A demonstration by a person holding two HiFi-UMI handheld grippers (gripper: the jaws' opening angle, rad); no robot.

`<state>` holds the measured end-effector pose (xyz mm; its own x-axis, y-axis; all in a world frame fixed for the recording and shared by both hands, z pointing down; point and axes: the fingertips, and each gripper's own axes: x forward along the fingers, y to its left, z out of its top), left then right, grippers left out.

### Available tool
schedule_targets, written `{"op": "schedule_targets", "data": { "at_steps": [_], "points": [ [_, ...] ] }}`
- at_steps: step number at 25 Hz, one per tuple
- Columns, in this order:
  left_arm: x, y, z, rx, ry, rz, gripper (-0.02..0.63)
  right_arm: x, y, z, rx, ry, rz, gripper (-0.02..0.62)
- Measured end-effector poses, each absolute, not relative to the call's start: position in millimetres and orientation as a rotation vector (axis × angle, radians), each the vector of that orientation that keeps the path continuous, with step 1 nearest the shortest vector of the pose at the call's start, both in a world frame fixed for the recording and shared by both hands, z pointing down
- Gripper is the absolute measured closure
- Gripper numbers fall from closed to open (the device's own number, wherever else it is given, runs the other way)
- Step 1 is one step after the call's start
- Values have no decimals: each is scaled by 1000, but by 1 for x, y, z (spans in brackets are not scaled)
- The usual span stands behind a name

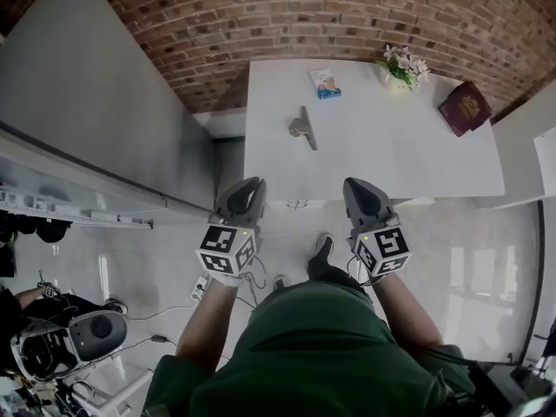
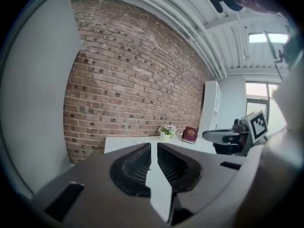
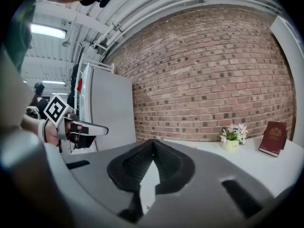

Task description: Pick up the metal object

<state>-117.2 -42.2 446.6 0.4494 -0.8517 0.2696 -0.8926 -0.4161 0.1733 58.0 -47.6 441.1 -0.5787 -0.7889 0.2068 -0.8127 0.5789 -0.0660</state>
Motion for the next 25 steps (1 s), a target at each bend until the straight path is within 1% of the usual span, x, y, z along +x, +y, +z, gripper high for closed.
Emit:
{"op": "schedule_targets", "data": {
  "at_steps": [7,16,25],
  "points": [
    [-97,-106,473,2268,-1489,185,569,84,-112,454,1270,-2680,292,592],
    [-86,-170,505,2139,-1502,213,569,106,-165,461,1207,-2707,347,592],
    [-82,-220,571,2022,-1310,215,569,109,-189,478,1281,-2645,401,592]
  ]
}}
